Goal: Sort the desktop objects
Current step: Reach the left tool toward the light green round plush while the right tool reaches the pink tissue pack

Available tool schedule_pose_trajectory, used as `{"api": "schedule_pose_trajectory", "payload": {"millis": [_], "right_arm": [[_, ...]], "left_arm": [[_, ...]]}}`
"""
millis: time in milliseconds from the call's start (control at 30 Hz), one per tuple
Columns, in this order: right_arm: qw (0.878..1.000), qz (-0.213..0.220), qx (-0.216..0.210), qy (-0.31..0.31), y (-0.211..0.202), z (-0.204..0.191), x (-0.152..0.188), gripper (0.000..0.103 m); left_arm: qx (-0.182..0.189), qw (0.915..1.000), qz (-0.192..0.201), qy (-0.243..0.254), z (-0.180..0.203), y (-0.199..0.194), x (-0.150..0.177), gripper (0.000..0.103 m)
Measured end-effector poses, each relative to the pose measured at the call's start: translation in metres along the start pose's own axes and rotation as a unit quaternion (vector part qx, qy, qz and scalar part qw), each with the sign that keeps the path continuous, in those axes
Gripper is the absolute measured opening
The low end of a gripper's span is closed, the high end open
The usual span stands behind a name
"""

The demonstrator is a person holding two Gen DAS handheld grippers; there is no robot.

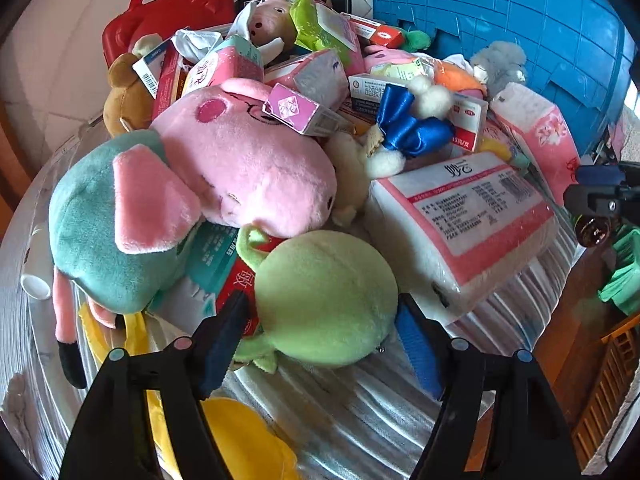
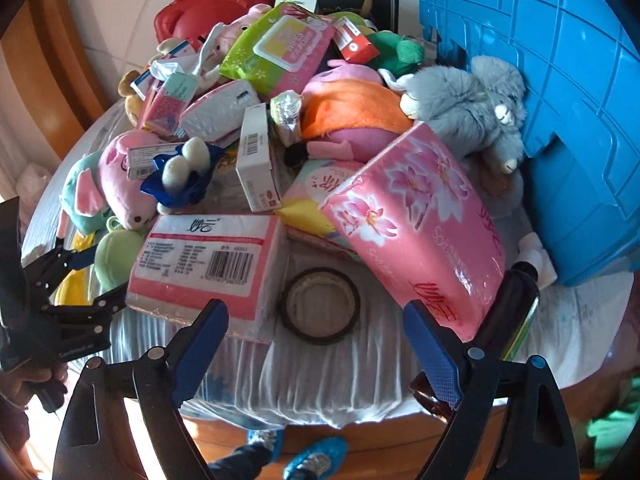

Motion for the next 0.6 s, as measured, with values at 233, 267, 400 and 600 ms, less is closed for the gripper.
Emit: {"api": "schedule_pose_trajectory", "payload": {"millis": [233, 267, 400, 600], "right_arm": [[1.000, -0.005, 0.027, 0.002, 0.007, 0.008, 0.003, 0.090], [1.000, -0.006, 0.031, 0.000, 0.008, 0.008, 0.004, 0.090], [0.999, -0.011, 0.044, -0.014, 0.016, 0.009, 0.005, 0.089], [0.998, -0.026, 0.049, -0.037, 0.037, 0.006, 0.004, 0.084]], "left_arm": [[-0.049, 0.9982, -0.007, 0.033, 0.007, 0.014, -0.015, 0.074], [-0.056, 0.9976, -0.008, 0.039, 0.008, 0.015, -0.016, 0.074], [-0.020, 0.9994, -0.013, 0.025, -0.001, 0.006, -0.013, 0.067], [-0.023, 0.9991, -0.028, 0.020, -0.009, -0.002, 0.004, 0.067]]}}
Point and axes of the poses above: each gripper's, at about its wrist camera, not at the fingertips, and y roughly the way its jaws point, z to its right, x to its underside, the point moved 7 cm from there along y, roughly the way its jaws point, and after that the axes turned 10 degrees about -z, right-handed, at the moved point
